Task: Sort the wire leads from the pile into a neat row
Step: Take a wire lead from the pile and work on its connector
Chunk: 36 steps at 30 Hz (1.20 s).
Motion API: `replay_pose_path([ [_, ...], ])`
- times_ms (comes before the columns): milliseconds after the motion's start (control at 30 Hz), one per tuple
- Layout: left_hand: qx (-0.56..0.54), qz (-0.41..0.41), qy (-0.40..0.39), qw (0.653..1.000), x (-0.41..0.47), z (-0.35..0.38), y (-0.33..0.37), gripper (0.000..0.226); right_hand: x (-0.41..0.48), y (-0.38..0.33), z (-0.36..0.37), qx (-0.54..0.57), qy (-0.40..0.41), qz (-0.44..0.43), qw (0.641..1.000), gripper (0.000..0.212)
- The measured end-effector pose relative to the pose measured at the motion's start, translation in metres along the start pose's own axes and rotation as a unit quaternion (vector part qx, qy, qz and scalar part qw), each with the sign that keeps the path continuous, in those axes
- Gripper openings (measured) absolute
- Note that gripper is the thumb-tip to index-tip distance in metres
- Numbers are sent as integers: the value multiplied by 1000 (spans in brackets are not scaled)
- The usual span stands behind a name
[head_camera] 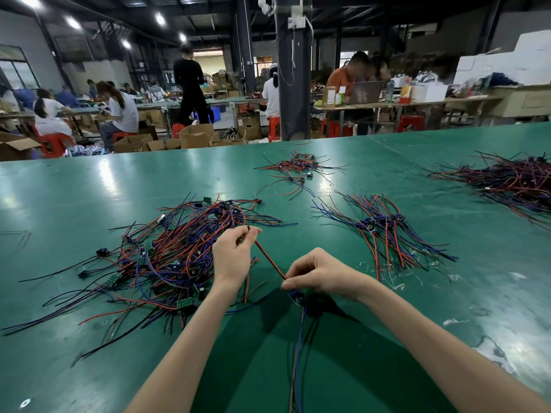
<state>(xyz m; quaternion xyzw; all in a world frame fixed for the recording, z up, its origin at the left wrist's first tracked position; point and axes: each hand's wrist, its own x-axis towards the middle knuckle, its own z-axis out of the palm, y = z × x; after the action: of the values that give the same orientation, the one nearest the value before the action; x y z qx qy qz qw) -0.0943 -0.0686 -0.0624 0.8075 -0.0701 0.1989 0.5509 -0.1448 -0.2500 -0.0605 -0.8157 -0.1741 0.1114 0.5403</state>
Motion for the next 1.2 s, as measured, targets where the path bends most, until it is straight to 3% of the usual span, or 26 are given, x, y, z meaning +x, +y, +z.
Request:
replay_pose_path([
  [433,-6,7,-22,1000,-3,3,1,16,-3,-4,3,0,-37,4,999,13],
  [900,-40,-12,-5,999,-2,3,1,16,-3,-4,1,-6,-13,13,1000,12],
  [1200,-141,-131,-72,979,0,11,-3,25,1,3,-2,1,61,46,997,11],
])
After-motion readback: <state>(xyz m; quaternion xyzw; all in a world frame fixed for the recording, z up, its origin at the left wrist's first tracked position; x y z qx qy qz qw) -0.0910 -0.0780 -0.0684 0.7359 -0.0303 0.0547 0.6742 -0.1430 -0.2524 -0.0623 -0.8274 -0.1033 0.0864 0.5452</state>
